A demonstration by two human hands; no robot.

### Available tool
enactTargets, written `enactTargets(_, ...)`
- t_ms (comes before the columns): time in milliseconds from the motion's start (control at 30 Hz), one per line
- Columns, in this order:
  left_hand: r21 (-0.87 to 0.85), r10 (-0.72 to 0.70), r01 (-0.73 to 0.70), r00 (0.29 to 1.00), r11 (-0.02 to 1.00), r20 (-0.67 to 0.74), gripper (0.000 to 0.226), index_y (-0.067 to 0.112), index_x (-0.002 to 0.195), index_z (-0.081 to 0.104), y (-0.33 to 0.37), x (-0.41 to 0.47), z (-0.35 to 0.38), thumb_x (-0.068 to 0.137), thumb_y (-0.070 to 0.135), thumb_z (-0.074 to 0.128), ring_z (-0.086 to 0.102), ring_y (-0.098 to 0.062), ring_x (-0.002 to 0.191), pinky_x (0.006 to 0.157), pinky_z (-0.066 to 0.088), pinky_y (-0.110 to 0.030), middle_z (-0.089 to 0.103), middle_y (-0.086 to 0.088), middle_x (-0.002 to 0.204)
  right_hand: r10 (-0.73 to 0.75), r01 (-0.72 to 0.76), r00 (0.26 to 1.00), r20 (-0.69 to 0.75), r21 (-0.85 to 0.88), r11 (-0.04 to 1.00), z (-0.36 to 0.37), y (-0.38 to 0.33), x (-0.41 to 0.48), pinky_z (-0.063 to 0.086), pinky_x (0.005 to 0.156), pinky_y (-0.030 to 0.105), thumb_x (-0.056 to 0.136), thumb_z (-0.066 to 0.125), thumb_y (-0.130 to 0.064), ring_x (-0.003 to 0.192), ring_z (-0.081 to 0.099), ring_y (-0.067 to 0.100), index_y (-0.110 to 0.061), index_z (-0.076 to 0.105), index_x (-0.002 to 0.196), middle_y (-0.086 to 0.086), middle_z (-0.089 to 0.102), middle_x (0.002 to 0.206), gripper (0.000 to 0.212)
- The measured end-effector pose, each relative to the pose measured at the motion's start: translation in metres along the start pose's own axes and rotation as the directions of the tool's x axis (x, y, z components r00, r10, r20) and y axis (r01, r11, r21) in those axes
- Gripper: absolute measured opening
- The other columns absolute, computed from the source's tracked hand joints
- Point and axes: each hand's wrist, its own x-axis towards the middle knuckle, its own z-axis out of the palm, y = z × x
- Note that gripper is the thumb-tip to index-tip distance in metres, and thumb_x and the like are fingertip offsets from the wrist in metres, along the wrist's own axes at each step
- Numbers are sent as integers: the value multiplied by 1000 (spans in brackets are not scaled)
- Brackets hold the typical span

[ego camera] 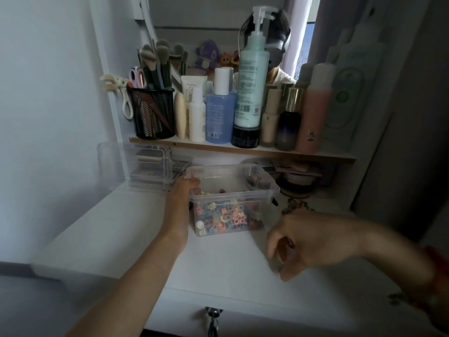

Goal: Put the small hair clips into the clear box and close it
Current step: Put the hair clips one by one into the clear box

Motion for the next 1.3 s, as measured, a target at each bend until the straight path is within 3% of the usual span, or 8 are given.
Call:
enactTargets(200, -16, -14, 14, 1000, 1000, 1, 10, 17, 83, 55, -1, -1, 0, 89, 19, 47, 51, -13, 71, 64, 40, -26, 53, 0, 82, -51, 72, 956, -290, 62, 995, -10, 3, 2, 40, 70, -1, 83, 64, -20, 75, 57, -13, -22, 69, 92, -23, 60, 78, 10)
enactTargets(367, -2, 0, 0, 1000, 1000, 20, 14, 17, 83, 55, -1, -2, -1, 76, 29, 55, 52, -12, 70, 62, 41, -25, 54, 0, 82, 6, 132, 670, -742, 127, 983, -36, -1, 9, 34, 71, -3, 85, 62, -19, 94, 52, -5, -22, 63, 112, -17, 59, 103, 28)
enactTargets(467, -5, 0, 0, 1000, 1000, 11, 9, 17, 78, 52, -2, 0, -1, 85, 21, 49, 49, -11, 68, 60, 39, -24, 50, 1, 78, -13, 97, 687, -726, 75, 992, -37, 6, 8, 32, 73, -2, 83, 64, -17, 87, 50, -18, -20, 64, 112, -23, 57, 99, 28)
enactTargets(567, -9, -2, 2, 1000, 1000, 8, 9, 18, 73, 51, -3, 1, -1, 80, 23, 53, 48, -9, 63, 55, 40, -20, 49, 3, 72, -10, 46, 824, -567, 50, 998, -31, 12, -2, 37, 66, -5, 82, 65, -16, 69, 54, -18, -24, 71, 87, -27, 59, 77, 11)
enactTargets(701, -26, -7, 8, 1000, 1000, 11, 7, 19, 75, 52, -3, 1, -2, 79, 24, 55, 50, -10, 66, 60, 41, -23, 51, 3, 75, 9, -49, 954, -301, -126, 991, -6, 18, 3, 42, 71, 4, 84, 60, -20, 79, 56, -6, -24, 71, 95, -16, 69, 92, 16)
enactTargets(868, -15, -12, 12, 1000, 1000, 2, 10, 18, 76, 53, -2, -1, 0, 74, 27, 57, 50, -11, 67, 60, 40, -24, 52, 2, 75, 78, -178, 926, -369, -246, 953, 10, 20, 17, 54, 77, 32, 82, 51, -14, 90, 64, 16, -18, 70, 91, 0, 71, 97, 21)
enactTargets(1102, -17, 1, -1, 1000, 1000, -17, 15, 19, 75, 52, -1, 0, 1, 89, 16, 46, 49, -11, 68, 64, 39, -25, 51, 2, 76, 16, -32, 927, -374, -37, 999, -9, 13, 8, 46, 80, 11, 85, 60, -21, 85, 60, -4, -23, 71, 97, -14, 70, 96, 16)
enactTargets(1302, -32, 0, 0, 1000, 999, -6, 14, 19, 80, 55, -1, 0, 1, 89, 16, 46, 51, -12, 73, 64, 41, -25, 54, 2, 80, 50, 139, 688, -724, 198, 970, -39, 1, 6, 39, 68, 0, 85, 62, -19, 77, 57, -5, -21, 63, 111, -13, 63, 84, 26)
